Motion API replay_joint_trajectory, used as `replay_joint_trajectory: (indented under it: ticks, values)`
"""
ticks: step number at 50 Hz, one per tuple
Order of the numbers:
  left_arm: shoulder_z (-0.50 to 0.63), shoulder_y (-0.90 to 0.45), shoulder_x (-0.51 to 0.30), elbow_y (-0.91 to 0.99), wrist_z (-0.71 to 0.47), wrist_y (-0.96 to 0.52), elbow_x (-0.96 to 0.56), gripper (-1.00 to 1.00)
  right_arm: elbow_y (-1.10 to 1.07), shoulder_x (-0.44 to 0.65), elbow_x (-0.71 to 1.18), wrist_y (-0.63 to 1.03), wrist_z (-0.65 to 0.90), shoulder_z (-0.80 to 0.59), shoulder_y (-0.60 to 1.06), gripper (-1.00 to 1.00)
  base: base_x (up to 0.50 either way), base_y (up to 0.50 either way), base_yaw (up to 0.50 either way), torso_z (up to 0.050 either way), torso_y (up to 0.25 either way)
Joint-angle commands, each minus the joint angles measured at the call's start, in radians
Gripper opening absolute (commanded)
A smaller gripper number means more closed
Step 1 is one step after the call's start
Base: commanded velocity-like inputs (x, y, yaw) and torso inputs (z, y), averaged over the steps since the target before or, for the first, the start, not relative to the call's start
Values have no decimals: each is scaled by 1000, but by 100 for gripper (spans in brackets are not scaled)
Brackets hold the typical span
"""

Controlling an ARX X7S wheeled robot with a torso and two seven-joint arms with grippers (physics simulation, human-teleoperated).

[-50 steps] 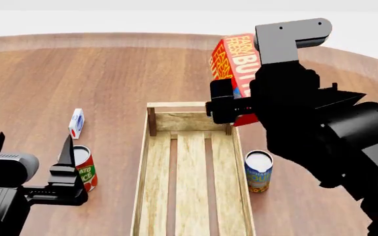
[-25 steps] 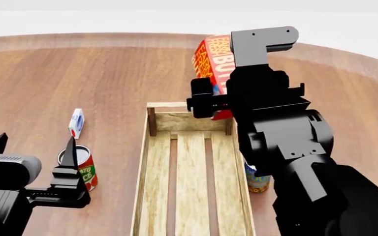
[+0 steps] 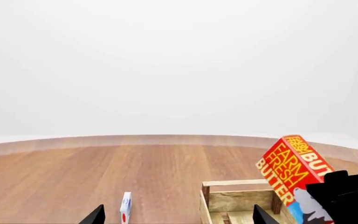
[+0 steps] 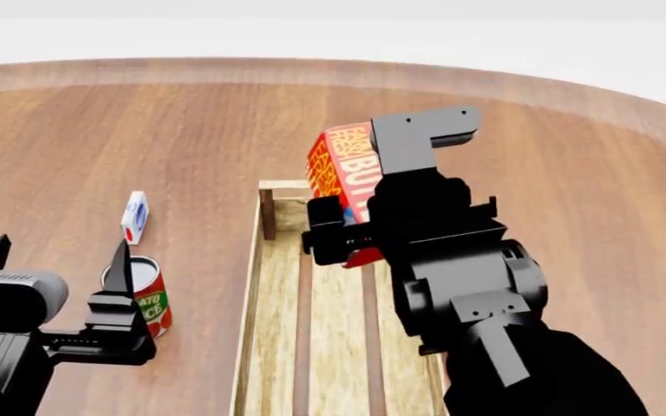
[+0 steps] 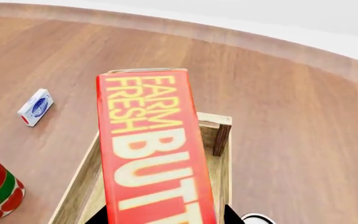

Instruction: Pick up the butter and put it in the tray.

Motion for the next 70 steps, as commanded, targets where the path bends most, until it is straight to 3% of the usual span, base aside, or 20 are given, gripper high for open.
replay_joint_trajectory:
  ticks: [1, 14, 27, 39, 57, 70]
  values:
    - [-25, 1, 18, -10, 18, 22, 17, 100, -1, -30, 8, 6, -45, -30, -9, -100, 0, 0, 0, 0, 0]
    - [-26, -1, 14, -7, 15, 21, 10, 100, 0, -30, 49, 52, -52, -75, -22, -100, 0, 0, 0, 1, 1]
    - [-27, -2, 12, -14, 13, 26, 4, 100, 0, -30, -89, 101, -74, 68, -46, -100, 0, 0, 0, 1, 2]
    - [-24, 0, 11, -22, 13, 35, 2, 100, 0, -30, -136, 157, -98, 112, -64, -100, 0, 0, 0, 0, 1]
    - [-21, 2, 7, -24, 9, 40, -3, 100, 0, -30, -45, 205, -145, -14, -80, -100, 0, 0, 0, 1, 1]
    - [-16, -1, 5, -25, 6, 42, -5, 100, 0, -30, -49, 214, -150, -12, -83, -100, 0, 0, 0, 0, 2]
